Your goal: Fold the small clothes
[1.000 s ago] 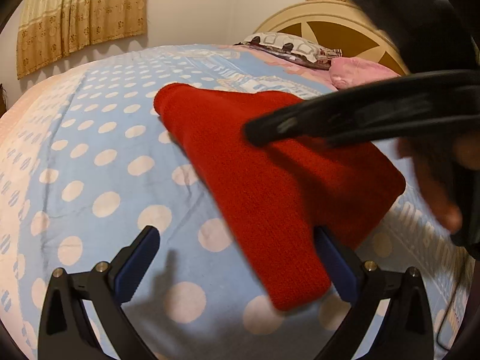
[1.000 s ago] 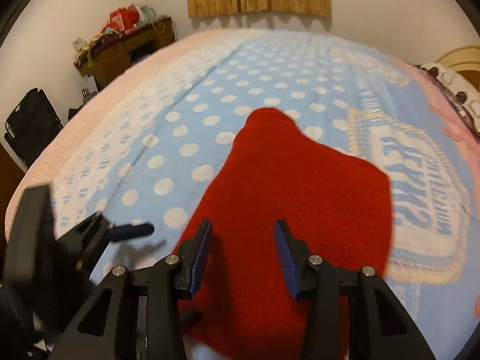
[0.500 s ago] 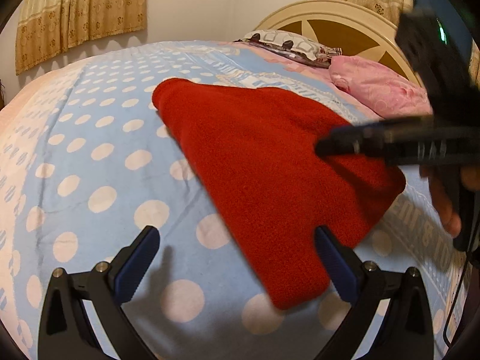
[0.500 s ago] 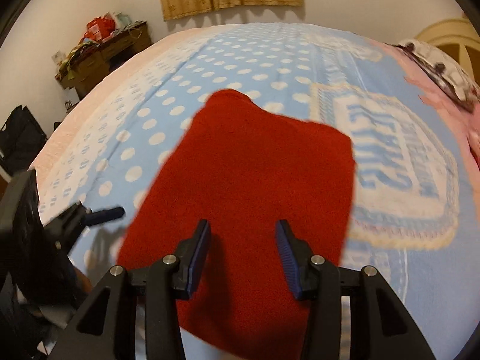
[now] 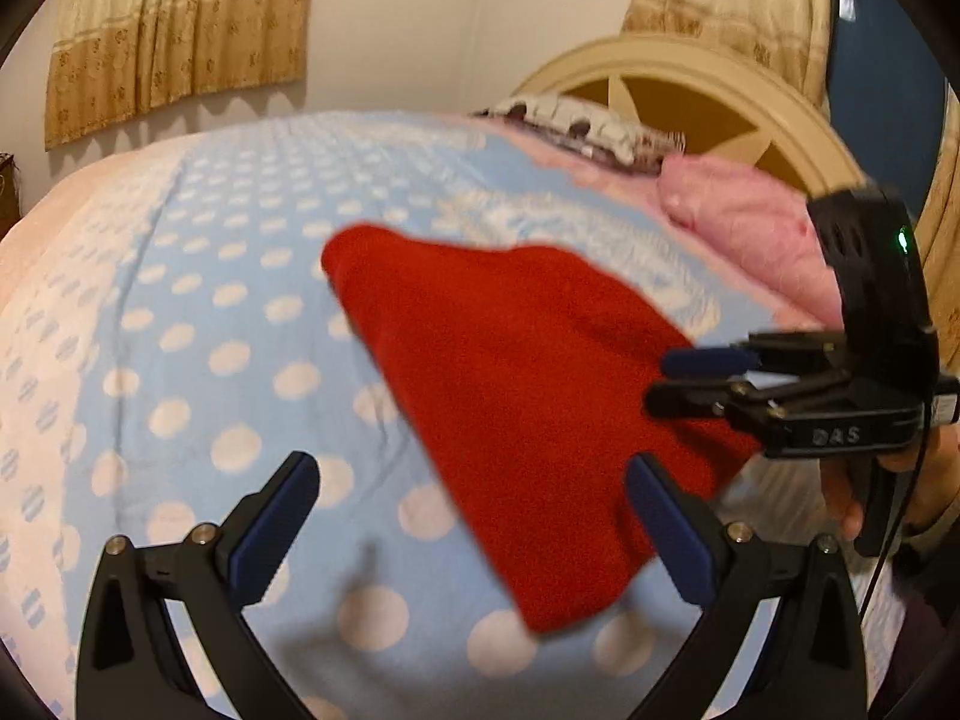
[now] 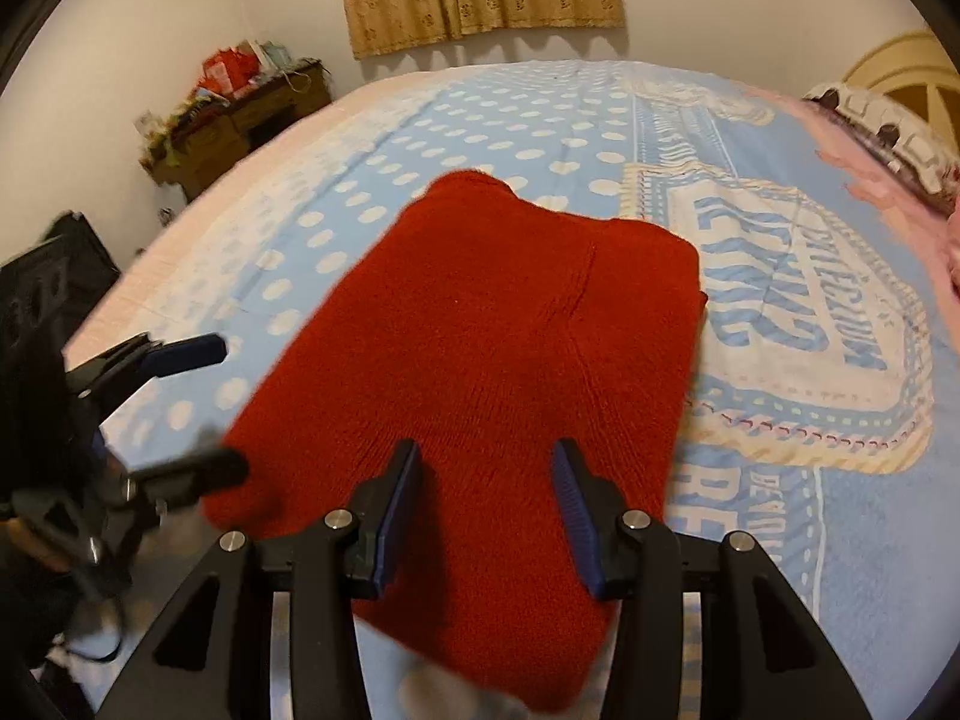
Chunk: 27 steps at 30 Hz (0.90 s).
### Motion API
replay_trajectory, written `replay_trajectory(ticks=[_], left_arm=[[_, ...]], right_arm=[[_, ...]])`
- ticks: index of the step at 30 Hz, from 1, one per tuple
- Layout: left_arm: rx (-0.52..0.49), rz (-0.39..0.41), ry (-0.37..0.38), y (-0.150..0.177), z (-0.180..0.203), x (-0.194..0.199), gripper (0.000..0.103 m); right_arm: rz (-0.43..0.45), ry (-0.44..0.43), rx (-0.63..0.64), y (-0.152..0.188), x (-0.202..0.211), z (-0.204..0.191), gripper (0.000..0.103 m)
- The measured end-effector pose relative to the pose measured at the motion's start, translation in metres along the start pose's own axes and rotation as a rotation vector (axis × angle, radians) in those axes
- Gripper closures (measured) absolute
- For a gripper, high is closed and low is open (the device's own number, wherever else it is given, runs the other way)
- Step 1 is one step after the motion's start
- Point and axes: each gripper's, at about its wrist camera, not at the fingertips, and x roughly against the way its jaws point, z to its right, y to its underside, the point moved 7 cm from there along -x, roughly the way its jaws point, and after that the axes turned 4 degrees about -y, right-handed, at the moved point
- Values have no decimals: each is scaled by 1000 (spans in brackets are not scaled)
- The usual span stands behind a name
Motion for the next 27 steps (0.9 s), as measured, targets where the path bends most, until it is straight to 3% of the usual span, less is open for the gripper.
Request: replay_trajectory(ticks=[1, 3, 4, 13, 20, 27], left_arm=[[1, 2, -1, -2, 0, -2, 0], [-10, -39, -16, 1, 0, -18, 0], [-11, -60, -26, 4, 1, -26, 0], [156, -159, 131, 28, -6, -54, 0], [130, -160, 117, 29, 2, -55, 0], [121, -162, 113, 27, 4, -59, 0]], right_arm=[[11, -13, -1, -2, 6, 1, 52], [42, -24, -29, -8, 19, 8, 34], [46, -35, -60, -12, 22, 14, 32], [61, -100, -313, -42, -9, 84, 32], [66, -157, -500, -47, -56, 137, 32], [94, -263, -488, -61, -74, 132, 32]])
